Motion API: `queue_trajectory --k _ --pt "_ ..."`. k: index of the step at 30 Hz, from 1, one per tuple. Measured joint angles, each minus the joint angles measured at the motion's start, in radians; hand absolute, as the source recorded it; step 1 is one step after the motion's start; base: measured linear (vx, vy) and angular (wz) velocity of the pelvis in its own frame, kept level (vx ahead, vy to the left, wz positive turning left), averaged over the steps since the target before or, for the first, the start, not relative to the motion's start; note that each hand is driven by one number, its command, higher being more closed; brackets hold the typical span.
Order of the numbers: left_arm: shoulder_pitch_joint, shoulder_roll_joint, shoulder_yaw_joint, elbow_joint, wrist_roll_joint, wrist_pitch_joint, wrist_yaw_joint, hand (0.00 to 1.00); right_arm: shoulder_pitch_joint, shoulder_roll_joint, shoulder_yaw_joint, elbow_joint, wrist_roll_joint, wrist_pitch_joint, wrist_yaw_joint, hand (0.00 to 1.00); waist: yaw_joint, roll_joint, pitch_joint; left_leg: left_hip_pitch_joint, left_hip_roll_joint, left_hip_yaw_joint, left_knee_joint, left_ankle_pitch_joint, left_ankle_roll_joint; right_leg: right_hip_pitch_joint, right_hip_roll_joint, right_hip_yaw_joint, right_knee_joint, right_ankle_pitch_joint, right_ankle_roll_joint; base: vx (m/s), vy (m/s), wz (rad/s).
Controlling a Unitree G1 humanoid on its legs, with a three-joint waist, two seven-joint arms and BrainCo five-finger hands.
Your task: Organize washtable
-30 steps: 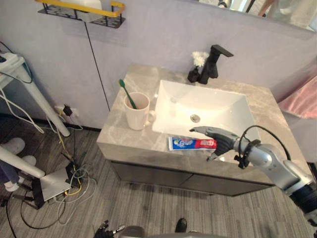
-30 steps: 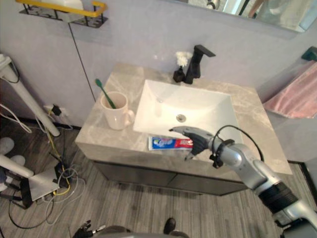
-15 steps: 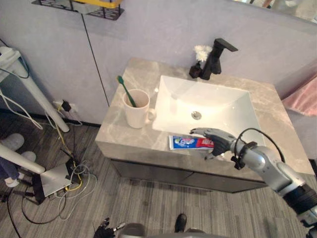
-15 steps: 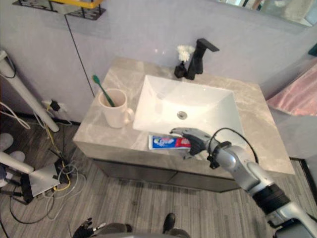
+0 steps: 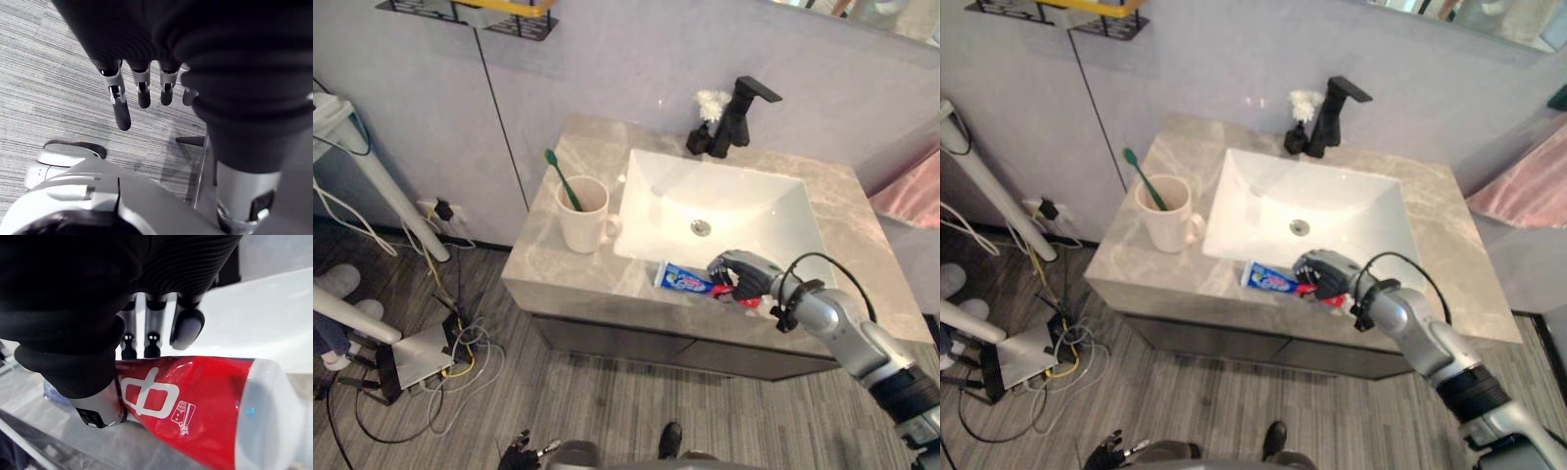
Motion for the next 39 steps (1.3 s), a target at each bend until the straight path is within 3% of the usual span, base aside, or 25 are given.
queue_trajectory --k 16,21,25,30,33,39 --pt "0.001 -0.001 0.02 0.003 0.0 0.005 0.003 0.0 0.069 0.016 -0.064 -0.069 0.049 -0.005 -0.003 1.0 -0.006 0.001 -0.001 0.001 0.0 0.001 0.001 0.0 0.0 0.0 0.0 0.001 0.0 0.0 0.0 0.0 0.0 0.0" --pt "0.008 -0.005 0.111 0.005 -0.002 0.005 0.028 0.0 0.107 0.029 -0.111 -0.161 0.093 -0.026 -0.042 1.0 -0.009 0.003 -0.003 0.0 -0.001 -0.002 0.004 0.0 0.0 0.002 -0.002 -0.001 0.0 0.001 0.0 0.0 0.0 0.0" --pt "0.013 0.013 0.255 -0.006 -0.005 0.004 0.058 0.0 0.11 0.037 -0.129 -0.222 0.118 -0.049 -0.043 1.0 -0.014 0.019 -0.014 -0.002 0.002 -0.007 0.005 0.0 0.001 0.003 -0.005 -0.004 0.0 0.001 0.0 0.0 0.0 0.02" --pt "0.059 0.08 0.422 -0.182 -0.005 -0.003 0.094 0.0 0.152 0.054 -0.167 -0.298 0.147 -0.062 -0.048 1.0 -0.01 0.034 -0.042 -0.008 0.001 -0.016 0.005 0.001 0.0 0.001 -0.008 -0.021 0.0 -0.001 0.001 0.0 -0.001 0.06" --pt "0.08 0.085 0.518 -0.41 -0.008 -0.02 0.124 0.0 0.221 0.072 -0.229 -0.351 0.167 -0.073 -0.049 1.0 -0.001 0.044 -0.059 -0.01 -0.004 -0.022 0.005 0.001 0.0 0.004 -0.013 -0.028 0.0 -0.001 0.001 0.0 -0.001 0.07" --pt "0.085 0.081 0.537 -0.838 -0.001 -0.061 0.192 0.0 0.273 0.185 -0.285 -0.362 0.197 -0.083 -0.083 1.0 -0.003 0.058 -0.094 -0.005 -0.009 -0.04 0.006 0.001 0.0 0.019 -0.021 -0.051 0.0 -0.005 0.003 -0.01 -0.005 0.09"
